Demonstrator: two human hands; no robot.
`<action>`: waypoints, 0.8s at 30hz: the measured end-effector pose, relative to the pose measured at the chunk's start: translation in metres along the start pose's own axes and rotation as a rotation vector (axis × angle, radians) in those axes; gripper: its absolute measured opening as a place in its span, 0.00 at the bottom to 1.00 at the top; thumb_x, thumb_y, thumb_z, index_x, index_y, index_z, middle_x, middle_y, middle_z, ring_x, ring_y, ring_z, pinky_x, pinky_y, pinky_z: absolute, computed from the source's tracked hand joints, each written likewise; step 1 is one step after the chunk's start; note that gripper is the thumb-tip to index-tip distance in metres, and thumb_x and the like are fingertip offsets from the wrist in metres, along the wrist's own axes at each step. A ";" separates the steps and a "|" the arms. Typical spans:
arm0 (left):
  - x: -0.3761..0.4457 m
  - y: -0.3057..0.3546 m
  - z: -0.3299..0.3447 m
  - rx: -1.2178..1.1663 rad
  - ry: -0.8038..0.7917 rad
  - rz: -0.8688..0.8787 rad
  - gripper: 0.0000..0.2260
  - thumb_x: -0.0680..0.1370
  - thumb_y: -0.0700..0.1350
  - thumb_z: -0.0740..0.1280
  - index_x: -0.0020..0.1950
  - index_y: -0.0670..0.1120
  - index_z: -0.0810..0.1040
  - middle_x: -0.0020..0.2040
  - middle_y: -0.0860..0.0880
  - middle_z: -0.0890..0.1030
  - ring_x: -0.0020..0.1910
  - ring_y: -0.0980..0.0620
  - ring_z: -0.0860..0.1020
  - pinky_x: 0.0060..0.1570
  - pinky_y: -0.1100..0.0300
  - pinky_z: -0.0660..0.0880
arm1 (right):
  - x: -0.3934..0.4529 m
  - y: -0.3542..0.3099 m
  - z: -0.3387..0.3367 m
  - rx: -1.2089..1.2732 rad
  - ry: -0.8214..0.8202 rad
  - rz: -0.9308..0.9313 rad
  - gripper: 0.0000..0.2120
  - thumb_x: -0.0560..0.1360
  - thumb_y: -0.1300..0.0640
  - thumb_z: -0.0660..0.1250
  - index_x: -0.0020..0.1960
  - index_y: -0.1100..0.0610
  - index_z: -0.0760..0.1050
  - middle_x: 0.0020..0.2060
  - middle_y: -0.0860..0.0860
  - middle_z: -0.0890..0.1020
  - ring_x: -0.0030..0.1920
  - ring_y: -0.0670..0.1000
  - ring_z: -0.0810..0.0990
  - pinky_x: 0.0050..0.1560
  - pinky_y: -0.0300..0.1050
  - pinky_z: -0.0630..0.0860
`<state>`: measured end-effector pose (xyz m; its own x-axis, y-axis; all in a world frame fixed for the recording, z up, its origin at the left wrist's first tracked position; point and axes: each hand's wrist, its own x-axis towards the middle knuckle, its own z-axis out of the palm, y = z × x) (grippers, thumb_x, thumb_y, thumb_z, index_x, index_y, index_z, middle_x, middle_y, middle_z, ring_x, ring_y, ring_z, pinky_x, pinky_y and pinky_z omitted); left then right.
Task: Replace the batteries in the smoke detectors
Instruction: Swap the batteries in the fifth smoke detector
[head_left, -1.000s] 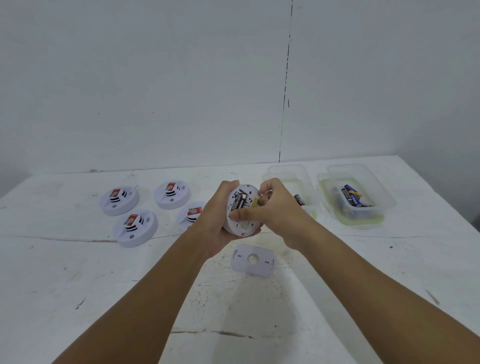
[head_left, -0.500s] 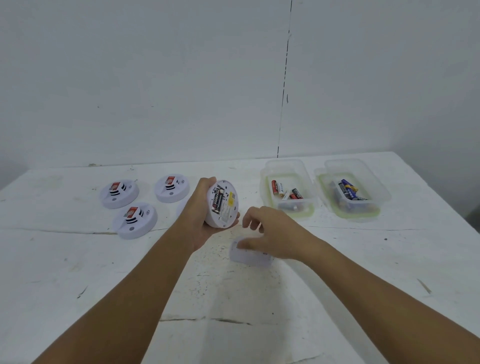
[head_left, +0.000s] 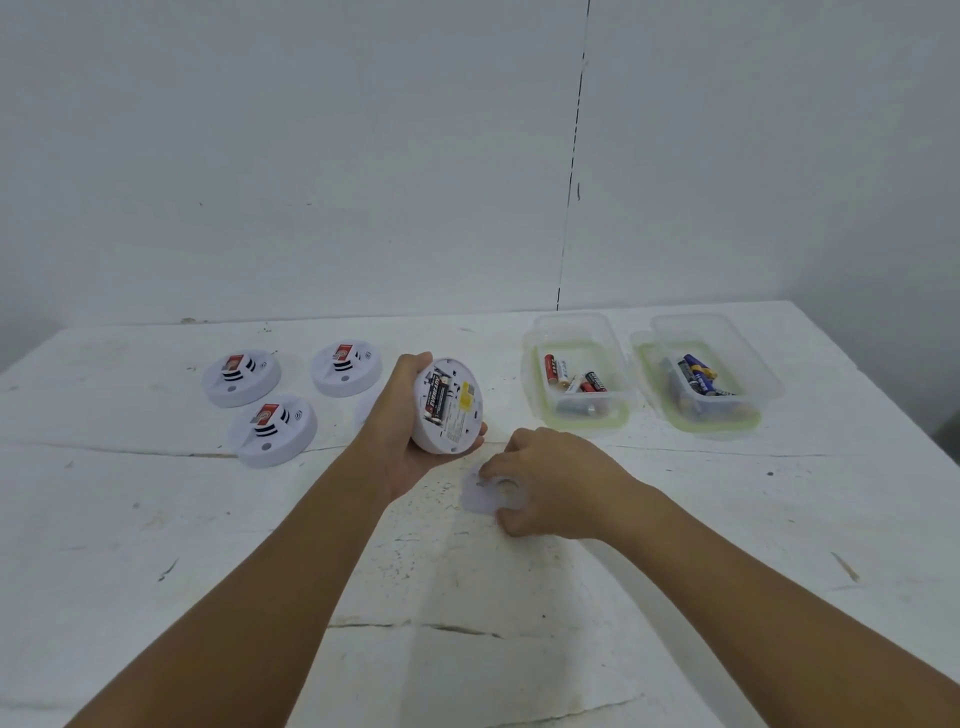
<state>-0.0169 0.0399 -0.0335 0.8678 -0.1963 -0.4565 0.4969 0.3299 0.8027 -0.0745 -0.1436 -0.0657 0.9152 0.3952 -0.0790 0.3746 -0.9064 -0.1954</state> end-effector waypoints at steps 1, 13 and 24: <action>0.000 0.000 0.000 -0.005 -0.002 -0.001 0.19 0.81 0.59 0.65 0.54 0.44 0.85 0.53 0.37 0.85 0.53 0.34 0.80 0.58 0.41 0.79 | -0.001 0.001 0.001 -0.013 0.023 -0.009 0.28 0.73 0.40 0.70 0.73 0.39 0.72 0.62 0.47 0.75 0.58 0.52 0.76 0.51 0.45 0.75; -0.002 0.016 -0.013 -0.076 -0.050 -0.010 0.21 0.81 0.63 0.63 0.60 0.48 0.83 0.62 0.39 0.84 0.56 0.37 0.82 0.48 0.41 0.82 | -0.005 0.019 -0.016 0.279 0.640 -0.163 0.28 0.70 0.46 0.72 0.70 0.45 0.77 0.56 0.45 0.77 0.55 0.48 0.75 0.54 0.42 0.74; -0.013 0.012 0.005 0.078 -0.190 -0.097 0.22 0.81 0.63 0.61 0.52 0.48 0.86 0.54 0.41 0.85 0.53 0.40 0.82 0.51 0.47 0.79 | 0.019 -0.007 -0.011 0.407 0.788 -0.246 0.24 0.74 0.46 0.75 0.67 0.52 0.81 0.61 0.50 0.80 0.64 0.51 0.78 0.62 0.57 0.76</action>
<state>-0.0220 0.0417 -0.0164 0.7953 -0.3961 -0.4589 0.5697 0.2296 0.7891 -0.0582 -0.1308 -0.0552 0.7091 0.2187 0.6704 0.6277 -0.6289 -0.4587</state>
